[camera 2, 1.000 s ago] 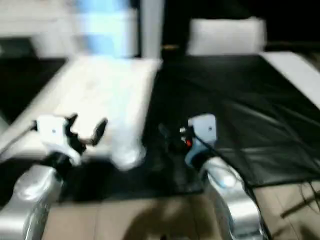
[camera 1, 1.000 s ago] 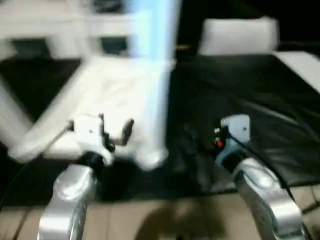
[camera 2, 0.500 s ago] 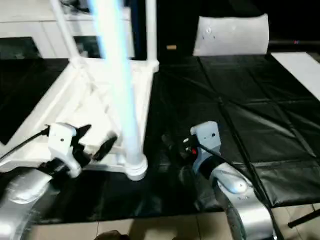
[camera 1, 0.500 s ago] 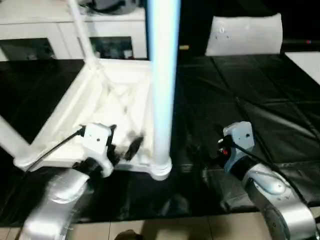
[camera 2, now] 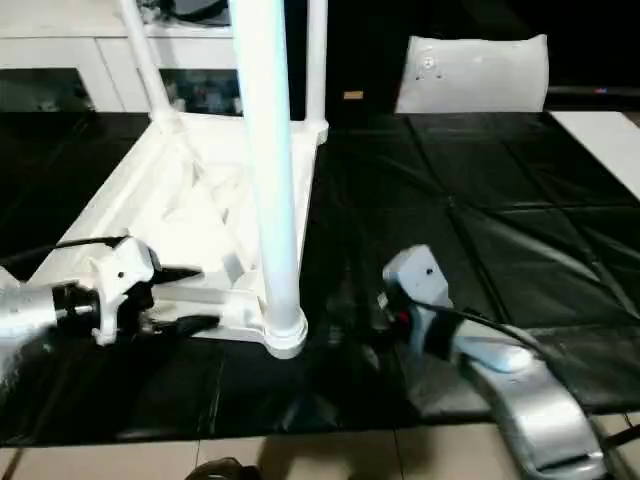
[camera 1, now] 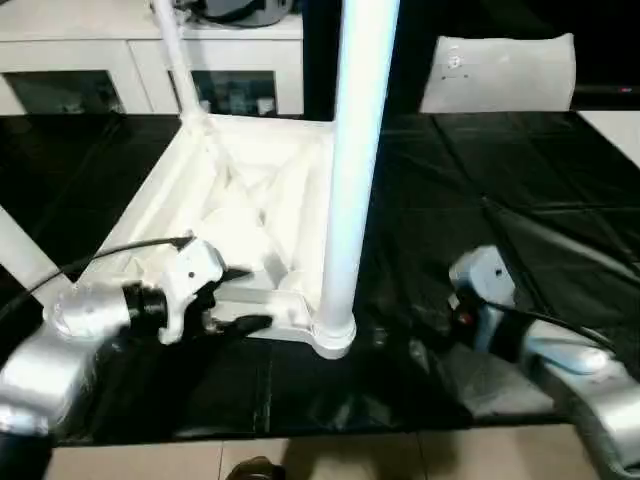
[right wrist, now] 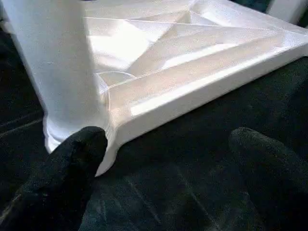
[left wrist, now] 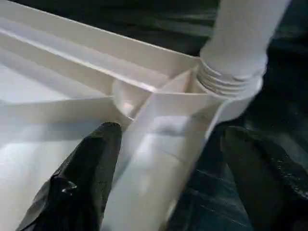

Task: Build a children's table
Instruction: Move to table, then rotate leg to tighten

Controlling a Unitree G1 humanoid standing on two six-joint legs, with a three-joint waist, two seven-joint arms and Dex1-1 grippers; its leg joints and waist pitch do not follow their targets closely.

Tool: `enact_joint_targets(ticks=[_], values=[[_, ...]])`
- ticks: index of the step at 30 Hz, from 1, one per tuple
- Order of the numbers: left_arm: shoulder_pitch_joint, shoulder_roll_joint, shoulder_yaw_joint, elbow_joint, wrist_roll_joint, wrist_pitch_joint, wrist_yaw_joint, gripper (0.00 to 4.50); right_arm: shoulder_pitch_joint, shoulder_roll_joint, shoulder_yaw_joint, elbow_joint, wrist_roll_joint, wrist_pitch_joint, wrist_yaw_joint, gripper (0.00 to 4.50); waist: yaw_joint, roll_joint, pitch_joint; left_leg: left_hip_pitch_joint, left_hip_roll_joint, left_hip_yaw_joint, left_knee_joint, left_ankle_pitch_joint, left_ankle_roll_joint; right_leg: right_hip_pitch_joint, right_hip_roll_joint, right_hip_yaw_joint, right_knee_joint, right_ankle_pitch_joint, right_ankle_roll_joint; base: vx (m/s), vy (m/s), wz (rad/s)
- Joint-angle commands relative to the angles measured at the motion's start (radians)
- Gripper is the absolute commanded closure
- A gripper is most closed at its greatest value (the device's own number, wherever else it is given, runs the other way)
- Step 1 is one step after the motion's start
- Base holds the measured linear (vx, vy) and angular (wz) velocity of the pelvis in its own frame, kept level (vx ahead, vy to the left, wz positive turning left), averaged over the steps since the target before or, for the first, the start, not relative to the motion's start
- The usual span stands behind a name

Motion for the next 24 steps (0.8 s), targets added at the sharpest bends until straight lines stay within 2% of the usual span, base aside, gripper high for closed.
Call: enact_joint_targets(ticks=[1, 2, 3, 4, 5, 7, 8, 11, 13, 17, 18, 24], values=[[-0.053, 0.017, -0.053, 0.063, 0.020, -0.036, -0.095, 1.07, 0.014, -0.050, 0.008, -0.050, 0.049, -0.009, 0.086, 0.00, 0.006, 0.013, -0.059, 0.022, 0.127, -0.054, -0.084, -0.165, 0.059, 0.023, -0.164, 0.080, -0.085, 0.023, -0.181, 0.000, 0.000, 0.00], [-0.076, 0.015, -0.076, 0.085, 0.030, -0.044, -0.121, 1.15, 0.019, -0.068, 0.012, -0.061, 0.056, -0.009, 0.114, 0.00, 0.010, 0.011, -0.062, 0.024, 0.131, -0.052, -0.082, -0.155, 0.067, 0.024, -0.165, 0.080, -0.079, 0.054, -0.181, 0.000, 0.000, 0.00], [-0.083, 0.014, -0.084, 0.092, 0.033, -0.047, -0.129, 1.19, 0.022, -0.075, 0.014, -0.065, 0.057, -0.008, 0.123, 0.00, 0.013, 0.010, -0.063, 0.020, 0.131, -0.051, -0.082, -0.142, 0.079, 0.026, -0.169, 0.078, -0.077, 0.073, -0.185, 0.000, 0.000, 0.00], [-0.109, 0.006, -0.110, 0.119, 0.051, -0.057, -0.147, 1.25, 0.026, -0.092, 0.020, -0.075, 0.058, -0.005, 0.147, 0.00, 0.015, 0.016, -0.064, 0.020, 0.132, -0.052, -0.081, -0.142, 0.079, 0.026, -0.172, 0.077, -0.076, 0.071, -0.189, 0.000, 0.000, 0.00], [-0.125, -0.002, -0.126, 0.136, 0.063, -0.066, -0.157, 1.38, 0.028, -0.101, 0.024, -0.082, 0.058, -0.003, 0.157, 0.00, 0.016, 0.011, -0.063, 0.021, 0.132, -0.050, -0.080, -0.151, 0.080, 0.026, -0.171, 0.076, -0.081, 0.056, -0.192, 0.000, 0.000, 0.00], [-0.152, -0.023, -0.149, 0.179, 0.086, -0.097, -0.169, 1.61, 0.027, -0.109, 0.028, -0.086, 0.056, -0.003, 0.165, 0.00, 0.021, 0.009, -0.060, 0.022, 0.133, -0.047, -0.080, -0.176, 0.070, 0.025, -0.173, 0.077, -0.087, -0.013, -0.197, 0.000, 0.000, 0.00], [-0.161, -0.032, -0.157, 0.196, 0.096, -0.112, -0.168, 1.61, 0.024, -0.108, 0.030, -0.085, 0.052, -0.005, 0.162, 0.00, 0.022, 0.009, -0.059, 0.023, 0.134, -0.049, -0.081, -0.183, 0.065, 0.025, -0.174, 0.077, -0.088, -0.033, -0.199, 0.000, 0.000, 0.00], [-0.192, -0.060, -0.180, 0.256, 0.126, -0.156, -0.167, 1.97, 0.017, -0.105, 0.040, -0.083, 0.048, -0.007, 0.159, 0.00, 0.021, 0.010, -0.059, 0.026, 0.136, -0.046, -0.083, -0.206, 0.050, 0.020, -0.171, 0.077, -0.090, -0.070, -0.208, 0.000, 0.000, 0.00], [-0.217, -0.077, -0.202, 0.307, 0.148, -0.193, -0.175, 2.04, 0.014, -0.106, 0.048, -0.084, 0.047, -0.011, 0.158, 0.00, 0.029, 0.010, -0.059, 0.031, 0.135, -0.041, -0.081, -0.227, 0.039, 0.017, -0.175, 0.079, -0.097, -0.116, -0.203, 0.000, 0.000, 0.00], [-0.271, -0.104, -0.231, 0.412, 0.201, -0.270, -0.162, 2.40, 0.018, -0.105, 0.056, -0.081, 0.036, -0.018, 0.161, 0.00, 0.030, 0.011, -0.062, 0.030, 0.141, -0.043, -0.086, -0.223, 0.033, 0.017, -0.174, 0.075, -0.089, -0.073, -0.203, 0.000, 0.000, 0.00], [-0.283, -0.110, -0.235, 0.435, 0.211, -0.287, -0.159, 2.50, 0.020, -0.105, 0.057, -0.083, 0.034, -0.019, 0.161, 0.00, 0.032, 0.012, -0.063, 0.029, 0.139, -0.042, -0.086, -0.232, 0.032, 0.019, -0.178, 0.075, -0.088, -0.072, -0.203, 0.000, 0.000, 0.00], [-0.327, -0.151, -0.250, 0.518, 0.233, -0.338, -0.169, 2.95, 0.032, -0.104, 0.059, -0.091, 0.032, -0.020, 0.157, 0.00, 0.033, 0.015, -0.064, 0.025, 0.140, -0.041, -0.085, -0.222, 0.036, 0.021, -0.184, 0.076, -0.087, -0.041, -0.209, 0.000, 0.000, 0.00]])
